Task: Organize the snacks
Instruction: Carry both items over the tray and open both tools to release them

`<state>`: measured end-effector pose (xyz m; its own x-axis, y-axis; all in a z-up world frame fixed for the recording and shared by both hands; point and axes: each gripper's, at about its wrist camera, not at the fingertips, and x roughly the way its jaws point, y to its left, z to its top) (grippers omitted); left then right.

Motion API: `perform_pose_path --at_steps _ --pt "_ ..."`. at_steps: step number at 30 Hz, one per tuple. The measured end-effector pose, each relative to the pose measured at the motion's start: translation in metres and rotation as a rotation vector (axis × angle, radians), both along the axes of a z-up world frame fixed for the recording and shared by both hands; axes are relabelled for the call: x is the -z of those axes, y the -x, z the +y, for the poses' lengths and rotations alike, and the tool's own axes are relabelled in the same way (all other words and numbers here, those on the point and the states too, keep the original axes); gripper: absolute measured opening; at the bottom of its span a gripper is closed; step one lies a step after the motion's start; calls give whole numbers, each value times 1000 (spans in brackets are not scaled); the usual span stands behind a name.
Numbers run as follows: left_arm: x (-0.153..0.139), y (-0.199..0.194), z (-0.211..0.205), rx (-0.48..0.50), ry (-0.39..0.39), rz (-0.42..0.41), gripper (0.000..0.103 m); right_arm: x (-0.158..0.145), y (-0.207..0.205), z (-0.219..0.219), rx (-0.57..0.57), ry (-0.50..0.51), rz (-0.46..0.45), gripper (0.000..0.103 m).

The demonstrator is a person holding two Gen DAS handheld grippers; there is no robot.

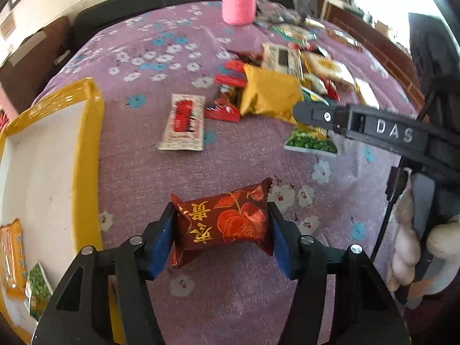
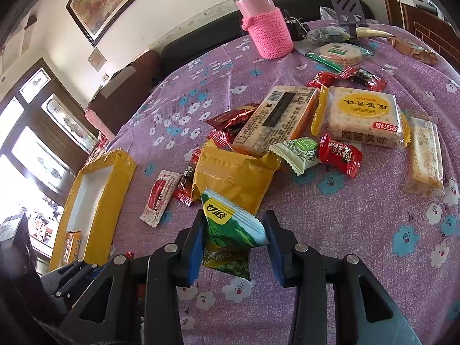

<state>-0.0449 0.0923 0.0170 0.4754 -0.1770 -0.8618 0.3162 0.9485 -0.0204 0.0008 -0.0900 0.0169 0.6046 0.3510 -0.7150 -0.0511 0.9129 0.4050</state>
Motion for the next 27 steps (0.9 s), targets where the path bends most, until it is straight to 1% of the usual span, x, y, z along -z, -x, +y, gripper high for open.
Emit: perform_pose_path --at_steps 3,7,13,17,19,22,25,27 --pt "-20 10 15 -41 59 -43 59 -4 4 0 0 -10 -25 39" --pt "-39 25 43 -99 89 -87 59 -10 8 3 -8 -9 -75 39" --pt "-50 48 105 -240 156 -117 59 -11 12 8 2 10 -111 39" --pt "-58 59 151 -315 199 -145 59 -18 16 15 20 69 -139 39" --pt "-65 60 169 -340 206 -159 59 -28 21 21 10 73 -150 39" --pt "-81 50 195 -374 193 -179 59 -56 33 43 -55 75 -184 39" --pt "-92 33 211 -383 154 -187 59 -93 39 83 -153 103 -223 39" --pt "-96 20 220 -380 126 -183 59 -110 39 108 -209 109 -231 39"
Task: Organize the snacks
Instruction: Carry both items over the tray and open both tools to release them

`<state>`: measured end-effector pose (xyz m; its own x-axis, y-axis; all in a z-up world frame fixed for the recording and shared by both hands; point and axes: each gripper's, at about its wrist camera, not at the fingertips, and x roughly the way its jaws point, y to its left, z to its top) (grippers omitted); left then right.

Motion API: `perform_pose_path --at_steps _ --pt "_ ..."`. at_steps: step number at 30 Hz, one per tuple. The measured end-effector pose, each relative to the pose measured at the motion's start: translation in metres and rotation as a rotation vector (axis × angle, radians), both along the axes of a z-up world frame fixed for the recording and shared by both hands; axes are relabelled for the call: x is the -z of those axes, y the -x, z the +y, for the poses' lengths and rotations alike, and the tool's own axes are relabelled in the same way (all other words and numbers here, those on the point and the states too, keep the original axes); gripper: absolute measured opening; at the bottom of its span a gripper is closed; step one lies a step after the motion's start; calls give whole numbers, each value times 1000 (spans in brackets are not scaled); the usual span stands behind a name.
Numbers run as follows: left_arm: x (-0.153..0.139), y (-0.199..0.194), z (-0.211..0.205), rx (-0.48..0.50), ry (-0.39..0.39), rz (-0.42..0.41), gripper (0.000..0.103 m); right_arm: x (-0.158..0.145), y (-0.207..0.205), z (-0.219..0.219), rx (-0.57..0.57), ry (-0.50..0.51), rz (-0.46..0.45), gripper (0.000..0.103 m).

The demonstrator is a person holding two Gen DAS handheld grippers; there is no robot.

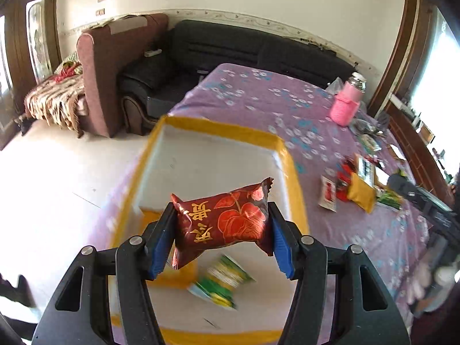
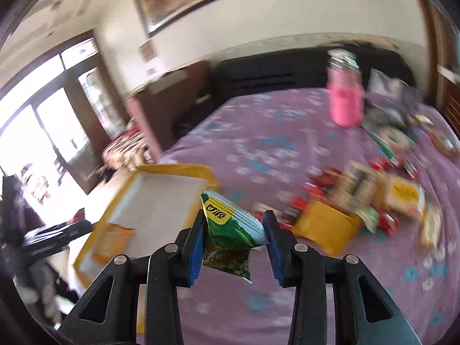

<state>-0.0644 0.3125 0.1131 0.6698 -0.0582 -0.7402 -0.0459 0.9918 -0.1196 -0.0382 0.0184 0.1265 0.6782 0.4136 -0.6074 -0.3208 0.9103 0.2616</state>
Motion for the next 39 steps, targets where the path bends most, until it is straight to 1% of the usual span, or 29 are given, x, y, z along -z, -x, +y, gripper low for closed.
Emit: perform_pose_path --at_steps 2,4,7,9,11,13,14,15,16,18,21,26,28,30,32,34,36,39 --pt "-2 -18 12 -12 -16 17 59 -16 -3 30 -57 3 2 39" --pt "-1 -34 23 -26 -15 37 59 -26 -8 55 -101 -4 15 39" --pt "10 -63 43 -64 -15 89 59 -28 -17 104 -181 14 59 39" --pt "23 -77 52 -78 1 123 59 -18 -22 128 -209 50 82 39" --pt "41 -91 60 -86 35 173 59 3 -27 156 -240 93 121 39" --pt "53 -98 63 -87 43 199 60 23 -31 173 -254 118 161 39" --pt "53 -100 62 -95 6 179 60 35 -33 180 -258 133 182 39" --pt "54 -101 61 -95 -5 181 60 45 -35 185 -260 147 199 39" --pt "56 -103 63 -97 8 186 61 56 -38 191 -261 162 218 39" --pt "57 -107 63 -97 14 189 62 69 -40 192 -258 175 240 39" --pt "59 -111 63 -86 18 187 67 81 -44 194 -255 183 260 39" --pt "58 -110 65 -93 42 174 69 88 -47 194 -253 207 255 39" --pt "54 -107 69 -111 70 171 70 91 -46 193 -248 211 254 42" --pt "45 -102 67 -115 69 143 70 92 -47 192 -246 204 255 44" --pt "35 -96 60 -123 39 114 70 91 -46 190 -239 185 255 47" --pt "26 -89 54 -123 23 89 71 88 -46 188 -239 168 249 55" --pt "13 -78 49 -121 26 54 72 81 -42 185 -233 162 228 56" --pt "-4 -61 41 -109 55 4 74 70 -34 178 -227 162 189 56"
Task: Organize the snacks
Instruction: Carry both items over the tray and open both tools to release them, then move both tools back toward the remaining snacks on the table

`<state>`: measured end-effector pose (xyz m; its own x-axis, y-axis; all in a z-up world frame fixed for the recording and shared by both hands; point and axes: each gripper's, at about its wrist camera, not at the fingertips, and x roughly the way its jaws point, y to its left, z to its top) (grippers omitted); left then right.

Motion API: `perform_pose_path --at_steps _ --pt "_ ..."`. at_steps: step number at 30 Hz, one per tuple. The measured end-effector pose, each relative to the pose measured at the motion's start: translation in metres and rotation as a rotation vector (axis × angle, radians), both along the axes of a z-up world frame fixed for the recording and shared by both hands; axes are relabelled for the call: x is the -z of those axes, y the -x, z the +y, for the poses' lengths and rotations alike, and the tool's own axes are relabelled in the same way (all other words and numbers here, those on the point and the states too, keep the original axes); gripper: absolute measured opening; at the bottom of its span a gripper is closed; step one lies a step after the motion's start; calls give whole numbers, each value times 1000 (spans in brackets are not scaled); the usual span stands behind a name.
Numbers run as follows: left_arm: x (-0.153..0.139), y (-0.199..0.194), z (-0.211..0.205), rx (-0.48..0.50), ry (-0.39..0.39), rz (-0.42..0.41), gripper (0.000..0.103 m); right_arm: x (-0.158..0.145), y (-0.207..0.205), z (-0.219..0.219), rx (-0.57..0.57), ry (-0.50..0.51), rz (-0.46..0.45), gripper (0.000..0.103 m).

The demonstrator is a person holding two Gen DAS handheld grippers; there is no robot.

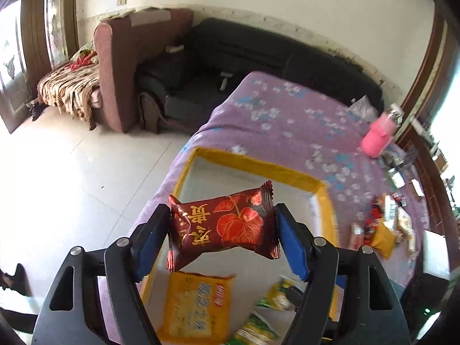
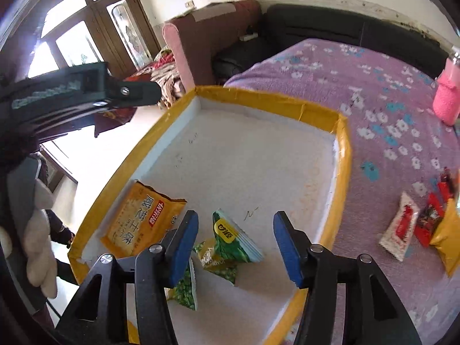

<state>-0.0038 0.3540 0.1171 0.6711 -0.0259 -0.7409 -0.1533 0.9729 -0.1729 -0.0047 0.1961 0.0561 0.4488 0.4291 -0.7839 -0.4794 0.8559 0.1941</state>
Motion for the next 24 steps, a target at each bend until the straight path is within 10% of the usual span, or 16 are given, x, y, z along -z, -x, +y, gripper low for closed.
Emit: perform_pose_path --at_steps 14,24 --pt "-32 94 -55 90 287 -146 80 -26 47 -128 187 -115 -43 64" --pt "-29 120 -66 9 261 -197 80 -5 68 -218 375 -182 -4 67"
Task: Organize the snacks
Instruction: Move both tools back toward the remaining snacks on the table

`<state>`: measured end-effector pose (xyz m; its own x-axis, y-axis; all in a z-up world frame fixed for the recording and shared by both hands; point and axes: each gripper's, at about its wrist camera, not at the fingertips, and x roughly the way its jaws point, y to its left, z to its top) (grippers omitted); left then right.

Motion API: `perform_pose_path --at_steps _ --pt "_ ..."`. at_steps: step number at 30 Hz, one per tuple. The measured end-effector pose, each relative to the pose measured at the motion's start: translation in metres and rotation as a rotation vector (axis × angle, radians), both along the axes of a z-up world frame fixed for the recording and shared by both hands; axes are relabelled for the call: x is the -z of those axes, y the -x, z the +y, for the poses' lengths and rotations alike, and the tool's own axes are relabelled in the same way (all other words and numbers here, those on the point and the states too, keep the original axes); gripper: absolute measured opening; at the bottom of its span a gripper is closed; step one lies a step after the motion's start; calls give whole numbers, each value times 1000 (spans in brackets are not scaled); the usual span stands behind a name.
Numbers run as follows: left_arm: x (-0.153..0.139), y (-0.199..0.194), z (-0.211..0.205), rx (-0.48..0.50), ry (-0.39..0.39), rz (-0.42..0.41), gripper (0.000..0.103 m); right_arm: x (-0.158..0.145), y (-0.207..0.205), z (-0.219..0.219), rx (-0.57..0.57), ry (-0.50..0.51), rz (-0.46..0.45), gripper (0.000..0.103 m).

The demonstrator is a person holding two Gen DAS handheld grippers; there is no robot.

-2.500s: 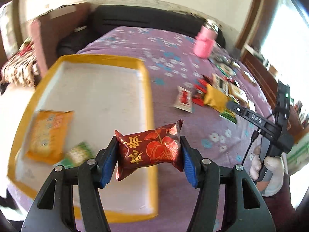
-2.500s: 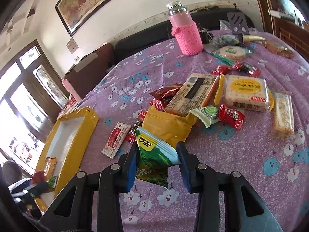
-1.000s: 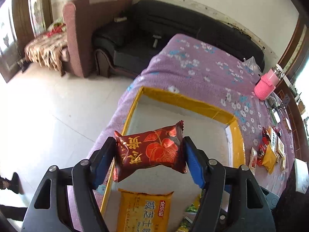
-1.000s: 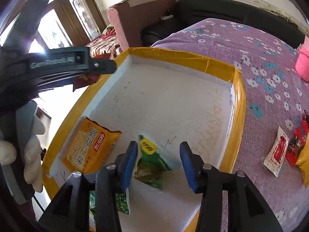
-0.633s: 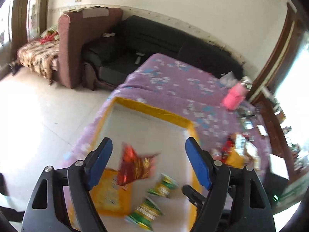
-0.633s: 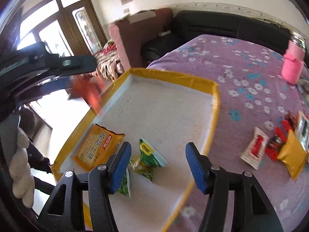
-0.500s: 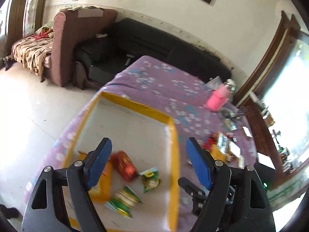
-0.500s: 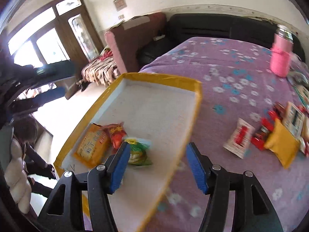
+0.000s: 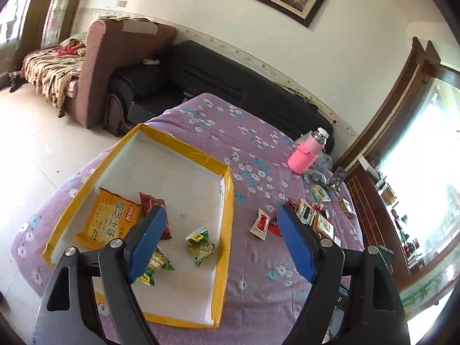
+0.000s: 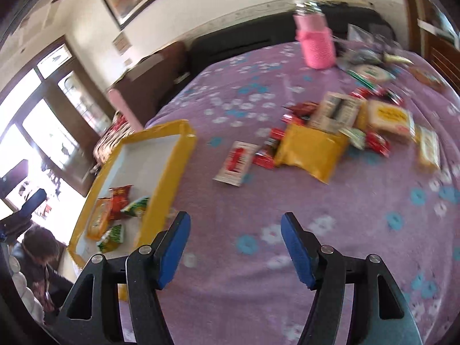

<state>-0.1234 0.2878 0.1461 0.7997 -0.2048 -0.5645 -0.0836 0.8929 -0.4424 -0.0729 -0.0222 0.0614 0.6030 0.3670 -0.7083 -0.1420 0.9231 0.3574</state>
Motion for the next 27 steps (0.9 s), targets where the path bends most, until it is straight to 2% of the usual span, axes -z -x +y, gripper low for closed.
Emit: perform_pose_path --at_steps 3,9,13,20,27 --pt "2 1 -5 -19 1 -14 85 12 3 -21 50 -28 30 67" --pt "13 0 -17 108 171 -46 85 20 8 -44 101 -48 42 67" --pt "10 4 -20 99 163 -77 85 23 8 -51 115 -53 52 68" --pt "10 2 -26 87 96 -50 85 27 8 -52 123 -66 61 68" --pt "21 -2 -30 97 93 -4 85 32 10 -58 138 -71 65 68"
